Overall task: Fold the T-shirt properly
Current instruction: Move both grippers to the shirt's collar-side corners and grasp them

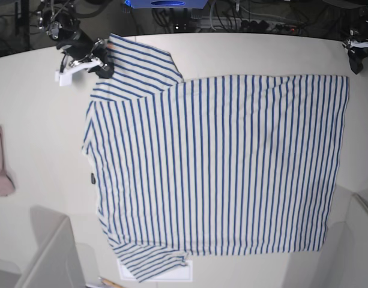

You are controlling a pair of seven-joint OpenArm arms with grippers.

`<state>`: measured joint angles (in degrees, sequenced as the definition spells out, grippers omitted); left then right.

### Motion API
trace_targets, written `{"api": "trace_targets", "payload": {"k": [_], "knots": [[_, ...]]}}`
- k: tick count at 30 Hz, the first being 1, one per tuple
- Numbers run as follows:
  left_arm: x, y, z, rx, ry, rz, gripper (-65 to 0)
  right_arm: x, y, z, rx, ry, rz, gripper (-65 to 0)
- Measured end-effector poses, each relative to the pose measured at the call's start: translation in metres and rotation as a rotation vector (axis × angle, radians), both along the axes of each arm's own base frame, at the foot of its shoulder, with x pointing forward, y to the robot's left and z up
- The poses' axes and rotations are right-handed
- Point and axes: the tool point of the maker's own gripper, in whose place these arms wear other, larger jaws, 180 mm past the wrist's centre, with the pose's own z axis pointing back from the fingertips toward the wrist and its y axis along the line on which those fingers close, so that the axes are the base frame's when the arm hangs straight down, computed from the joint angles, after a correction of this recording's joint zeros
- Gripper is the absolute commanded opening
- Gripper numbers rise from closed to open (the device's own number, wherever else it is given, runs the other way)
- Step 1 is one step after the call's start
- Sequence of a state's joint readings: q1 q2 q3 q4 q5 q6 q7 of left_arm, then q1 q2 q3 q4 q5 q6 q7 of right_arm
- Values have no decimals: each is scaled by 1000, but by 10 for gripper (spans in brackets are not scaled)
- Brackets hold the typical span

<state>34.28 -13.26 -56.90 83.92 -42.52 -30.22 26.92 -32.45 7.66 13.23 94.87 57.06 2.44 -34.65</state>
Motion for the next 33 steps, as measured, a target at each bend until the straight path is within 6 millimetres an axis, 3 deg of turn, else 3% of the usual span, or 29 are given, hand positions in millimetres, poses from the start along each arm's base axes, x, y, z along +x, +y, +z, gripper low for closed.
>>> {"api": "trace_targets", "payload": {"k": [8, 13, 16, 23, 33], "knots": [[2, -10, -34, -109, 73, 13, -216, 0, 0, 0, 1, 1, 0, -650], [17, -12, -30, -114, 33, 7, -216, 0, 0, 0, 2, 2, 1, -650], [16, -17, -41, -155, 79, 5, -216, 0, 0, 0, 2, 3, 2, -650], [40, -20, -46, -215, 25, 22, -216, -1, 1, 0, 3, 4, 3, -650], [68, -45, -55, -269, -28, -35, -216, -1, 1, 0, 6, 5, 3, -650]]}}
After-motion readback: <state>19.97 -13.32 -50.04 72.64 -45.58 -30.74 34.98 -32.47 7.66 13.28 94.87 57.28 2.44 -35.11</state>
